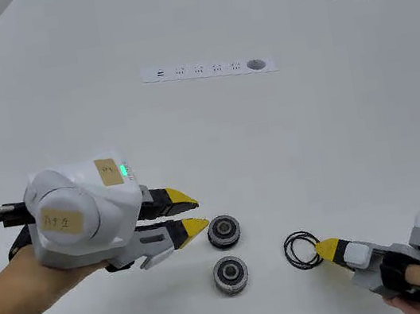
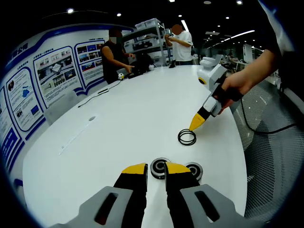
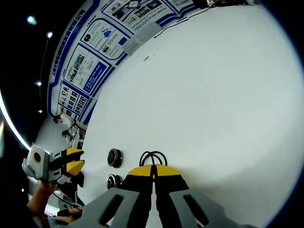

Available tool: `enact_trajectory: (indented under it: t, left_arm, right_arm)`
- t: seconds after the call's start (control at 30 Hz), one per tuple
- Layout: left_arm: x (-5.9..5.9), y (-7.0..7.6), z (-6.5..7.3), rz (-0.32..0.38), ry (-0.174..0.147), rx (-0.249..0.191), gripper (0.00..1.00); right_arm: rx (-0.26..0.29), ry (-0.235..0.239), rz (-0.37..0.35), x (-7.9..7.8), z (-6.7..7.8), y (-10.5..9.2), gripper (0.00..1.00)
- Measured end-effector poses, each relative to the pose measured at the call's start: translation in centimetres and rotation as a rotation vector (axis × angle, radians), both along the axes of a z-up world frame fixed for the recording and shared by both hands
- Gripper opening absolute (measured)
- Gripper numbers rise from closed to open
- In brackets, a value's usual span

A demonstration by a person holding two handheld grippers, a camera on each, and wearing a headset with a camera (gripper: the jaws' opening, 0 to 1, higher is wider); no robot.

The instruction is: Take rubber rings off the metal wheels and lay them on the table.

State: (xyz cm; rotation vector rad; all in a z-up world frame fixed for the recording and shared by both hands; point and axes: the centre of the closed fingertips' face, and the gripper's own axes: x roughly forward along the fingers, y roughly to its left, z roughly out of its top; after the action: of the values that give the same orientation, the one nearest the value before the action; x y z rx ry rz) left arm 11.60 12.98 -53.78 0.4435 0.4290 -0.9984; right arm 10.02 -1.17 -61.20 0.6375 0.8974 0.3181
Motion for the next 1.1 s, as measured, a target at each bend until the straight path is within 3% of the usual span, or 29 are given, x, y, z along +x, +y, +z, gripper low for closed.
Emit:
enact_trajectory:
  t: [0.43, 0.6, 0.83, 1.1]
  left_arm:
    - [-0.2, 0.4, 0.1, 0.003, -0.005, 0.003, 0.14]
    - [0.0, 0.4, -0.2, 0.002, -0.001, 0.01, 0.14]
    - [0.7, 0.4, -0.9, 0.004, 0.01, 0.022, 0.15]
    - [1.4, -0.7, -2.0, -0.024, 0.033, 0.032, 0.14]
  right_arm:
    - [-0.071, -0.043, 0.029, 0.4, 0.7, -0.4, 0.08]
    - [-0.049, -0.054, 0.014, 0.7, 1.2, -0.4, 0.09]
    - [0.003, -0.112, 0.068, 1.2, 3.1, 1.3, 0.13]
    - [0.109, -0.135, 0.213, 1.3, 4.0, 5.1, 0.21]
